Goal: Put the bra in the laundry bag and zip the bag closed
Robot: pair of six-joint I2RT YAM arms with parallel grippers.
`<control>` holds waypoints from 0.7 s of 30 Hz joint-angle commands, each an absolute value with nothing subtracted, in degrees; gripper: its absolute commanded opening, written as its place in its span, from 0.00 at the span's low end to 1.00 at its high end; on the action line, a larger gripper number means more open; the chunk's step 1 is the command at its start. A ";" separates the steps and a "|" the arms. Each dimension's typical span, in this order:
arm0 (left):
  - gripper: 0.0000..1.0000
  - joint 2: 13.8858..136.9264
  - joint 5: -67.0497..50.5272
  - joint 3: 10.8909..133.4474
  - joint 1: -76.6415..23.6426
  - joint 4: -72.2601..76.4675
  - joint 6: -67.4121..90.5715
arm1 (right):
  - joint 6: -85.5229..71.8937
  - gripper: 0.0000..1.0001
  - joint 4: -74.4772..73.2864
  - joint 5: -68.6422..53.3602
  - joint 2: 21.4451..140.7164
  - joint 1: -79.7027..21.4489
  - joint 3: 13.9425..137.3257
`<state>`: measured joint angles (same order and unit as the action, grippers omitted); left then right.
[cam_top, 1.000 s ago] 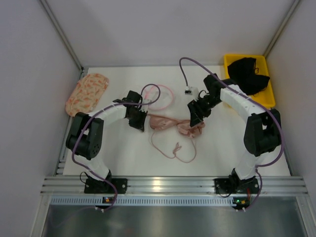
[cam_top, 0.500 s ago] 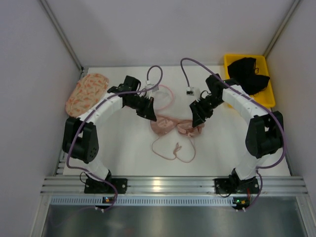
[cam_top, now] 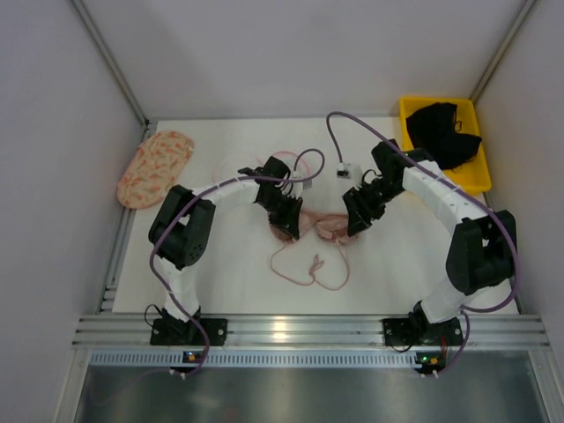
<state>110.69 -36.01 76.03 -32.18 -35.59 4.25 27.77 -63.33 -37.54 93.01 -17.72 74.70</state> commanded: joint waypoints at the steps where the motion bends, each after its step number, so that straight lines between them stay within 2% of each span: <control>1: 0.14 112.85 -33.22 76.29 -31.91 -32.08 6.42 | 26.55 0.58 -62.23 -38.06 90.26 -17.31 73.83; 11: 0.56 103.28 -32.96 78.49 -32.34 -32.61 1.06 | 25.58 0.58 -60.73 -38.67 91.05 -17.31 74.27; 16: 0.59 96.08 -30.51 76.30 -33.13 -36.72 -3.33 | 25.66 0.58 -60.38 -38.41 90.97 -17.40 75.14; 21: 0.57 89.30 -28.31 71.29 -34.97 -37.09 -8.78 | 25.58 0.58 -60.03 -37.79 90.27 -17.31 74.89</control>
<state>92.82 -30.09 73.82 -33.41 -35.55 -3.62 25.82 -62.15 -37.52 92.47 -17.72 73.52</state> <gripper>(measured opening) 0.570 0.584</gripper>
